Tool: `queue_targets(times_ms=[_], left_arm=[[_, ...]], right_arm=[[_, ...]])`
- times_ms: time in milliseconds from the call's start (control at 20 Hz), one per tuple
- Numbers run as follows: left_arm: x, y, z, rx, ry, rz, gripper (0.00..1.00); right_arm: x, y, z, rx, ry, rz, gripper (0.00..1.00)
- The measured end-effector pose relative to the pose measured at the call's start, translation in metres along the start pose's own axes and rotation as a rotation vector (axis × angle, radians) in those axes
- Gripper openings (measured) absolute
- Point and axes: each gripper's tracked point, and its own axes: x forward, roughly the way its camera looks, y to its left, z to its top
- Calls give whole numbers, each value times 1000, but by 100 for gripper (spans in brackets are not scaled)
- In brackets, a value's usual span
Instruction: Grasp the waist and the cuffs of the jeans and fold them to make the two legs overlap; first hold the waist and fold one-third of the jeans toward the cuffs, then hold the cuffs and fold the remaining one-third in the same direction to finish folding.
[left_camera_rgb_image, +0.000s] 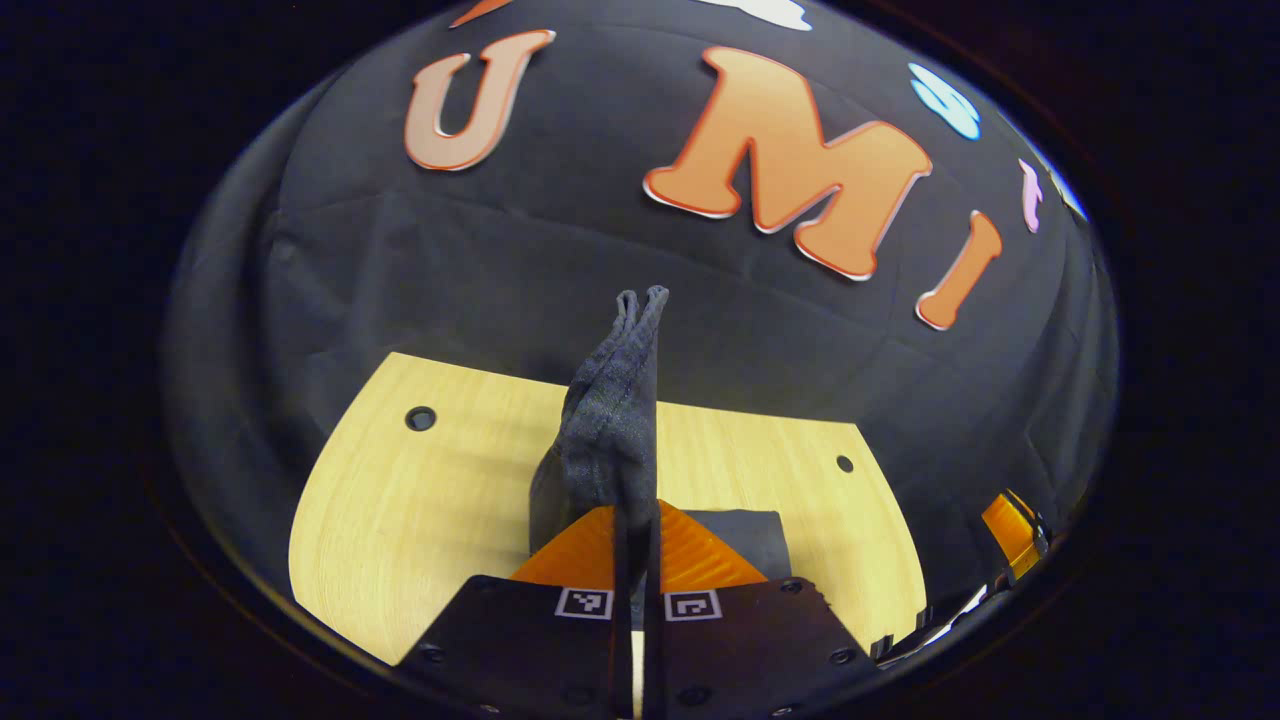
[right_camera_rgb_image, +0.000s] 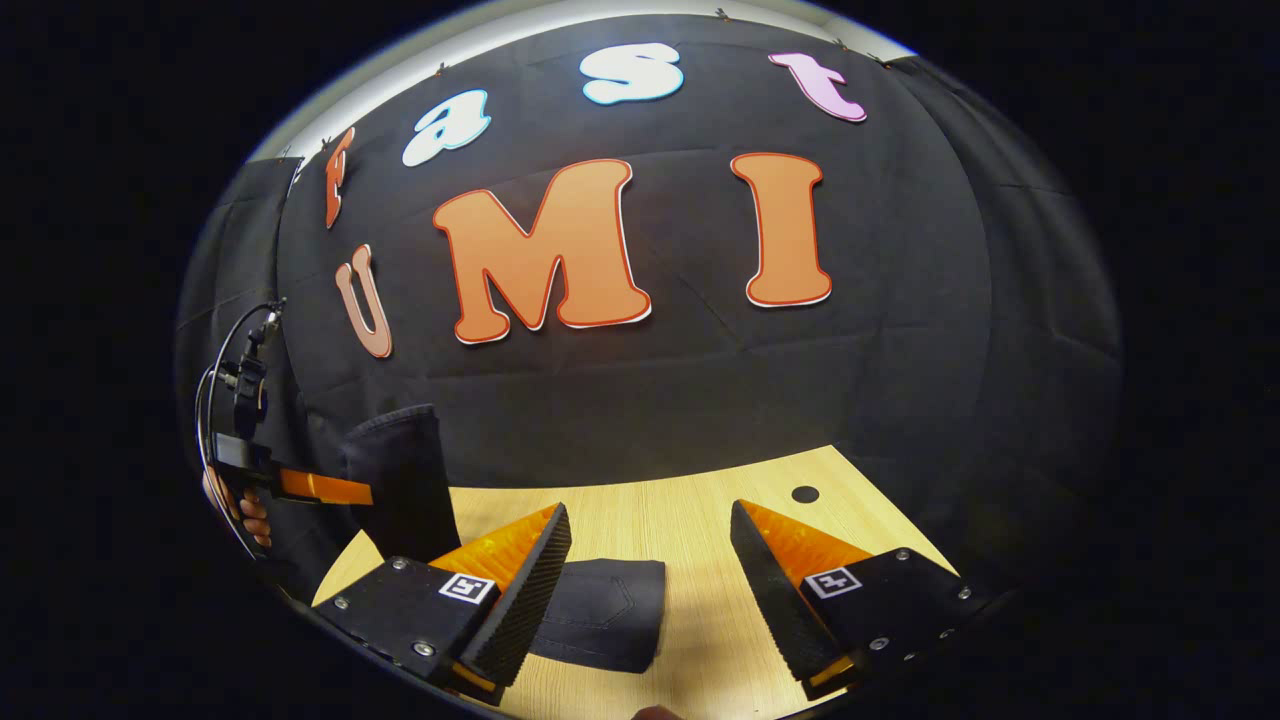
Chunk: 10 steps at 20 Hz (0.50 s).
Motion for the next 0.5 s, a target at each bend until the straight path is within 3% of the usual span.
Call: queue_targets(times_ms=[500], left_arm=[[36,-93,-49,86,131,-81,5]], right_arm=[[4,-28,-5,4,20,13,96]])
